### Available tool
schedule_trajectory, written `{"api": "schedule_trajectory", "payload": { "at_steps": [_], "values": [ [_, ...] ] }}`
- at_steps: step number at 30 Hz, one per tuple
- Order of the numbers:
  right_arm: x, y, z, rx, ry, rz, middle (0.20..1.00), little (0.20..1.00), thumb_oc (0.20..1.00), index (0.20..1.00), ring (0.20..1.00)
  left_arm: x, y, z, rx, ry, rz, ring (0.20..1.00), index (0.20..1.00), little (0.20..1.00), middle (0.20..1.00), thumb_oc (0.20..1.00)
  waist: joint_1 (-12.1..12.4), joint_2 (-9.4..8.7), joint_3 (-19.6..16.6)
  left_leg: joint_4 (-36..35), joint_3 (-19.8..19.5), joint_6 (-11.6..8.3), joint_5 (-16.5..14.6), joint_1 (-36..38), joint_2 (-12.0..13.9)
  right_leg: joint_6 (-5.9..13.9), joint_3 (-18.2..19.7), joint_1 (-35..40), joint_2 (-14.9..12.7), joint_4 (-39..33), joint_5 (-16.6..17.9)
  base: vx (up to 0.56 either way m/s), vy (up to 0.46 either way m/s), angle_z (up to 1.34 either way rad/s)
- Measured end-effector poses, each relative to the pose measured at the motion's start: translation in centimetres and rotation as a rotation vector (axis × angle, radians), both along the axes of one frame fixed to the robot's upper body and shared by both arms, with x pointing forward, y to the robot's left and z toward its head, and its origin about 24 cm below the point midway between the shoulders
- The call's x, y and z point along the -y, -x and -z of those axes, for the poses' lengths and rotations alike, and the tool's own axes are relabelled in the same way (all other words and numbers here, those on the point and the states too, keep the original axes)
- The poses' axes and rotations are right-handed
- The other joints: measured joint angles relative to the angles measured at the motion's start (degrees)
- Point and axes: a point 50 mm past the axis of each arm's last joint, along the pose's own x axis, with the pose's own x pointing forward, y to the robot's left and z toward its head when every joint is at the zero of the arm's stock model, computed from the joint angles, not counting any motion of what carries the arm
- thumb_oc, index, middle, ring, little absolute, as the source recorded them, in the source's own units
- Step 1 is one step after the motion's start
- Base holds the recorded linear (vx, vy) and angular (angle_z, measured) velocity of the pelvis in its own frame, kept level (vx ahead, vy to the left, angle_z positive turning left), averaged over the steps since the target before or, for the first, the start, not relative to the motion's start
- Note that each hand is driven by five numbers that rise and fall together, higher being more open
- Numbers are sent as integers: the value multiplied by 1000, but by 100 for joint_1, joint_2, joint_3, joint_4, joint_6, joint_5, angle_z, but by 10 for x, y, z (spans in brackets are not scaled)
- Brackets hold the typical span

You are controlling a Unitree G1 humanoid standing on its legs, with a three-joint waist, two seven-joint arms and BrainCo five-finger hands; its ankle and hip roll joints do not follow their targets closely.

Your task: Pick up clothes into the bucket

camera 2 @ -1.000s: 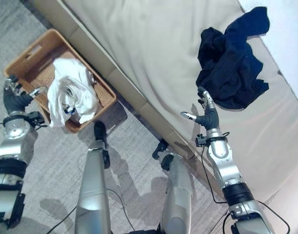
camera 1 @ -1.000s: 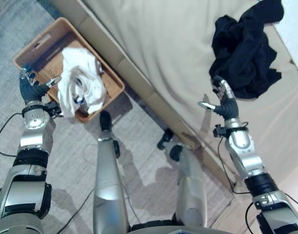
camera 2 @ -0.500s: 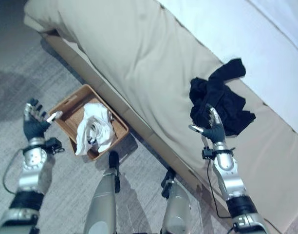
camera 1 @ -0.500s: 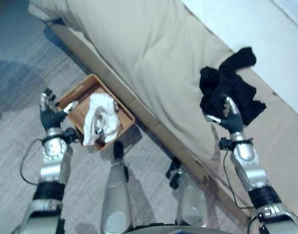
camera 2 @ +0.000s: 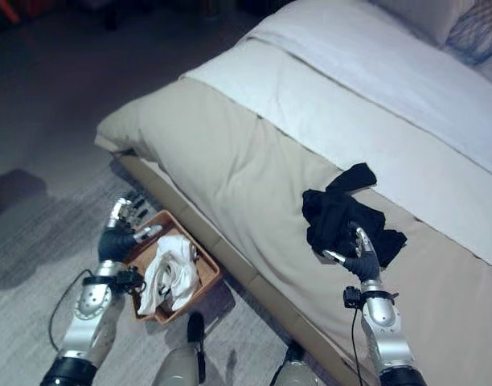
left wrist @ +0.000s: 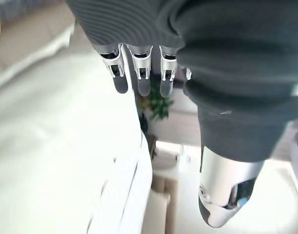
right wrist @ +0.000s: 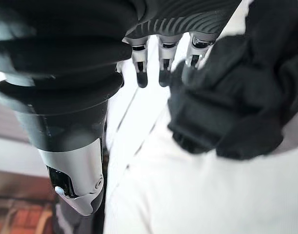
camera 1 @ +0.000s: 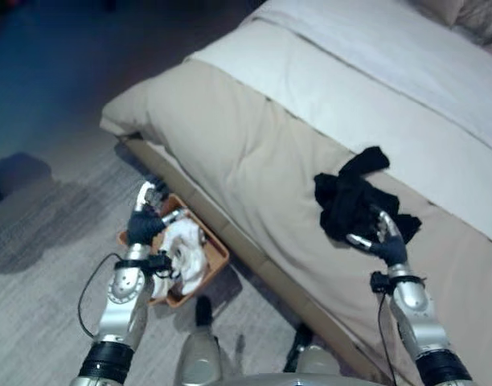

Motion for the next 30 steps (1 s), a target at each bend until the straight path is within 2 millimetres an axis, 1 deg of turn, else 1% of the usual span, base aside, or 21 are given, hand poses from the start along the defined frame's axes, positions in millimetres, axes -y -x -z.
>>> {"api": "schedule_trajectory", "payload": {
  "at_steps": [2,3,4,5,6,7,9,12,17,19,20,21,22,23,24,25,26,27,28,29,30],
  "values": [
    [-2,-4,2,-18,49,-10,1000,1000,1000,1000,1000,7,2,5,-24,-1,33,1000,1000,1000,1000,1000,-63,-17,-76,-44,153,-10,-6,175,69,-3,163,22,47,3,4,101,-72,-44],
    [-3,-5,7,-48,81,-20,1000,1000,1000,1000,1000,11,3,9,-45,-9,54,1000,1000,1000,1000,1000,-145,-31,-135,-77,281,-29,-19,339,129,-5,295,63,101,9,5,84,-48,-47],
    [-6,-9,9,-60,87,-30,1000,1000,1000,1000,1000,10,4,11,-57,-15,55,1000,1000,1000,1000,1000,-181,-46,-151,-125,377,-29,-19,492,157,-6,392,123,130,11,5,41,-79,-59],
    [-8,-8,13,-89,100,-43,1000,1000,1000,1000,1000,12,6,15,-75,-16,59,1000,1000,1000,1000,1000,-192,-35,-235,-194,444,-36,-26,668,185,-4,492,208,169,-11,-2,35,-77,-41],
    [-6,-4,16,-103,103,-38,1000,1000,1000,1000,1000,14,7,17,-81,-9,62,1000,1000,1000,1000,1000,-285,-36,-331,-220,479,-68,-48,701,221,-6,513,191,194,-20,-8,51,-110,-40],
    [-5,-3,21,-130,106,-32,1000,1000,1000,1000,1000,13,7,21,-99,-3,52,1000,1000,1000,1000,1000,-314,-20,-399,-235,538,-92,-49,762,265,-7,596,206,248,-21,-8,52,-105,-23],
    [0,0,24,-157,117,-18,1000,1000,1000,1000,1000,15,7,29,-138,-8,58,1000,1000,1000,1000,1000,-420,-15,-423,-234,575,-121,-31,828,352,-10,648,236,330,-26,-10,78,-145,-17],
    [-6,1,28,-187,125,-43,1000,1000,1000,1000,1000,25,8,46,-226,-10,85,1000,1000,1000,1000,1000,-468,23,-470,-227,583,-124,-30,989,454,-63,660,370,419,20,-78,60,-136,-5],
    [-8,-1,23,-163,126,-55,1000,1000,1000,1000,1000,33,11,51,-253,13,100,1000,1000,1000,1000,1000,-413,196,-507,-88,656,-121,-32,1080,571,-163,814,350,515,175,-212,56,-154,-13],
    [-10,-3,21,-153,134,-66,1000,1000,1000,1000,1000,32,11,51,-256,16,96,1000,1000,1000,1000,1000,-322,273,-458,227,631,-149,-52,1075,685,-289,862,290,590,343,-358,33,-114,-29],
    [-14,-5,21,-152,137,-81,1000,1000,1000,1000,1000,29,11,51,-260,5,95,1000,1000,1000,1000,1000,-251,204,-405,660,481,-144,-42,945,722,-380,1069,240,571,489,-458,-5,-7,-51],
    [-16,-7,19,-144,142,-93,1000,1000,1000,1000,1000,29,14,54,-272,4,95,1000,1000,1000,1000,1000,-150,185,-401,1146,101,-148,54,726,719,-392,1167,247,539,448,-475,35,8,-47],
    [-16,-8,16,-131,147,-93,1000,1000,1000,1000,1000,31,14,55,-279,6,101,1000,1000,1000,1000,1000,-71,171,-396,1486,-371,-174,129,432,599,-389,1187,236,512,344,-474,115,84,-36],
    [-13,-9,13,-126,159,-94,1000,1000,1000,1000,1000,34,15,56,-280,12,111,1000,1000,1000,1000,1000,-73,191,-418,1521,-559,-190,82,301,487,-383,1225,144,444,272,-471,123,78,-22],
    [-12,-10,12,-122,166,-96,1000,1000,1000,1000,1000,36,15,56,-280,19,112,1000,1000,1000,1000,1000,-33,230,-417,1409,-614,-211,56,292,430,-381,1253,86,410,246,-472,127,107,-32],
    [-12,-13,9,-116,176,-101,1000,1000,1000,1000,1000,37,16,58,-285,30,110,1000,1000,1000,1000,1000,-34,277,-427,1089,-697,-192,-91,266,240,-381,1380,-49,382,144,-467,97,76,-48],
    [-12,-19,2,-98,191,-108,1000,1000,1000,1000,1000,39,18,59,-291,40,108,1000,1000,1000,1000,1000,-18,412,-400,539,-795,-7,-366,365,21,-326,1463,-214,403,73,-433,183,177,-44],
    [-11,-22,-2,-86,203,-109,1000,1000,1000,1000,1000,40,19,60,-296,47,108,1000,1000,1000,1000,1000,-38,561,-409,384,-825,121,-567,379,-6,-292,1469,-260,485,-26,-396,147,136,-71],
    [-15,-28,-4,-75,201,-111,1000,1000,1000,1000,1000,36,18,60,-296,43,95,1000,1000,1000,1000,1000,-1,569,-244,197,-855,54,-553,524,-64,-250,1613,-296,480,-114,-182,116,165,-51],
    [-22,-29,-3,-74,190,-122,1000,1000,1000,1000,1000,28,23,62,-308,39,68,1000,1000,1000,1000,1000,8,485,-174,153,-652,144,-542,537,-60,-207,1618,-238,419,-250,-110,40,125,-47],
    [-24,-29,-2,-73,185,-125,1000,1000,1000,1000,1000,25,25,63,-317,31,60,1000,1000,1000,1000,1000,-2,438,-152,117,-601,185,-512,535,-73,-209,1623,-267,381,-233,-93,20,248,-17]
  ]
}}
